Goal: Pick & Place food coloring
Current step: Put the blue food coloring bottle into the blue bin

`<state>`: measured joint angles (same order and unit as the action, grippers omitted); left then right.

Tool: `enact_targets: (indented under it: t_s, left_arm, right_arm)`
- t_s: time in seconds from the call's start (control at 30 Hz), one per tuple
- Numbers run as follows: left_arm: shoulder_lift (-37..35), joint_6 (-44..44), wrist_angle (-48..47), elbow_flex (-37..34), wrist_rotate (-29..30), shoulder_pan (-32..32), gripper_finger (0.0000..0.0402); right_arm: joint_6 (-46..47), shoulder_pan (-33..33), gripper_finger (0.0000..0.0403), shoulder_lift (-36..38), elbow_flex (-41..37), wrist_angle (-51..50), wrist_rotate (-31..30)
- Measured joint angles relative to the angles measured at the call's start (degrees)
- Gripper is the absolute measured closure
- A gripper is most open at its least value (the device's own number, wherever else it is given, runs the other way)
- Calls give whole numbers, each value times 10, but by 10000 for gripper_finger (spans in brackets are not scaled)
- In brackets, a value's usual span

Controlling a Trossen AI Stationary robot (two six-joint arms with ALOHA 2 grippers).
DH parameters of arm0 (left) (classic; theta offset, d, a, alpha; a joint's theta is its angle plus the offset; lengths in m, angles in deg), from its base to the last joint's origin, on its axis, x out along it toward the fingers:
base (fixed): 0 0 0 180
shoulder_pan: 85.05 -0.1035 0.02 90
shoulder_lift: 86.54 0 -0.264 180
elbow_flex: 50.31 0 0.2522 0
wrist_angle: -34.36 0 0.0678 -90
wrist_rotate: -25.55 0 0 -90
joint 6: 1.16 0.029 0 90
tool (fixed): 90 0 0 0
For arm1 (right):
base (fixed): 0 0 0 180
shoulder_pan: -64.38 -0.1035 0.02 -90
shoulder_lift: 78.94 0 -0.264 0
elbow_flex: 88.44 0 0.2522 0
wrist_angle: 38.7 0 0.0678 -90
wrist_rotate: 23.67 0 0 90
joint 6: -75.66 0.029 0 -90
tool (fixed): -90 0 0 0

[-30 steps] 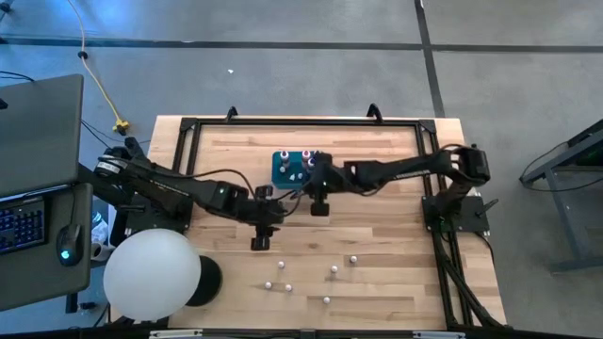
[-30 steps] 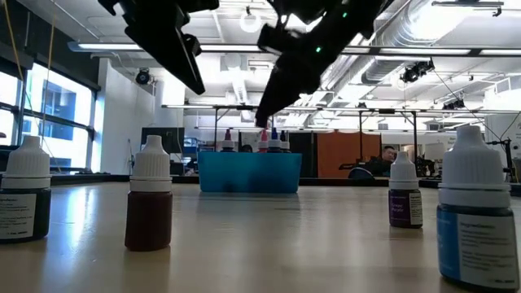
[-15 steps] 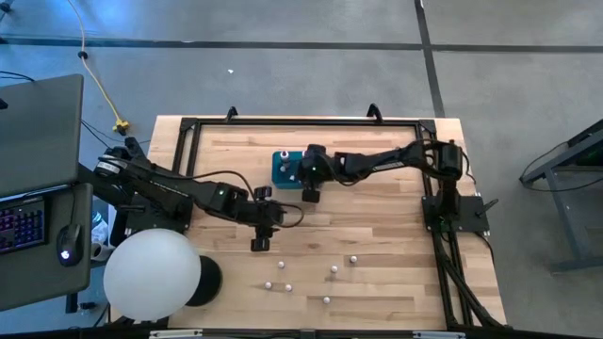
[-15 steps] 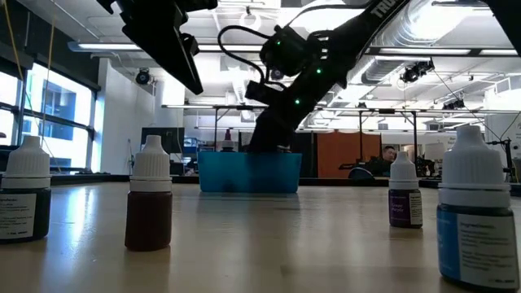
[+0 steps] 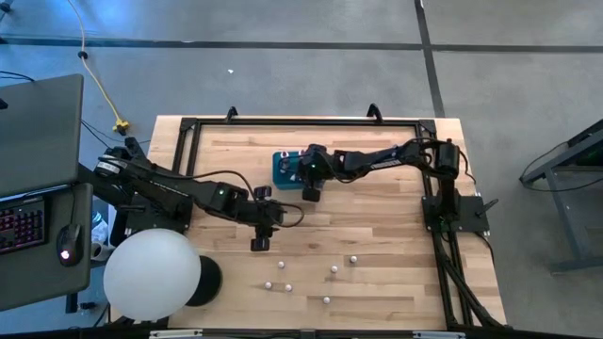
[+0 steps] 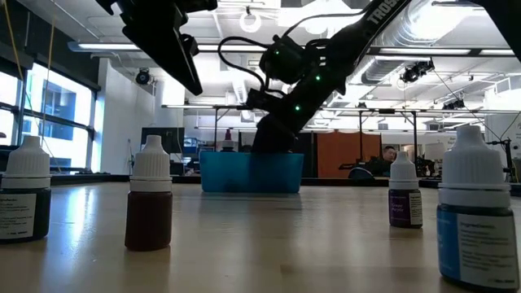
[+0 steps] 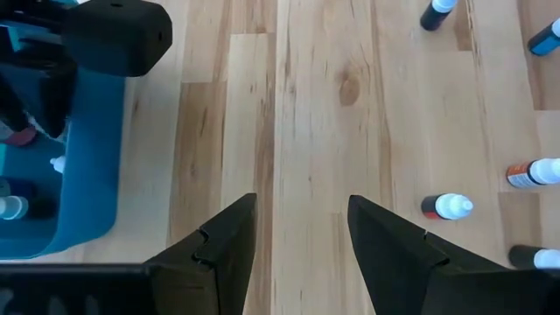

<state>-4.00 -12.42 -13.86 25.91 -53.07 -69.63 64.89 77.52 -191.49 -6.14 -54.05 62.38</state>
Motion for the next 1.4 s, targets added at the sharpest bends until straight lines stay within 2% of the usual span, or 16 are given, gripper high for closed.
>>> enact_targets:
  t_s: [0.37,0.6,0.9,1.2,1.4]
  left_arm:
    - [0,-10,3,0,-3,0,225]
    - [0,-25,21,0,-23,11,225]
    - [11,-21,73,0,-35,67,225]
    - [38,-27,129,-1,-33,128,225]
    - [97,-28,173,0,-47,156,225]
  right_arm:
    - [-1,0,242,0,0,-4,0]
    - [-13,-10,253,4,0,-5,-2]
    - [-13,-49,269,52,0,-16,-2]
    - [35,-122,274,130,0,-134,-3]
    - [109,-192,274,167,0,-217,-22]
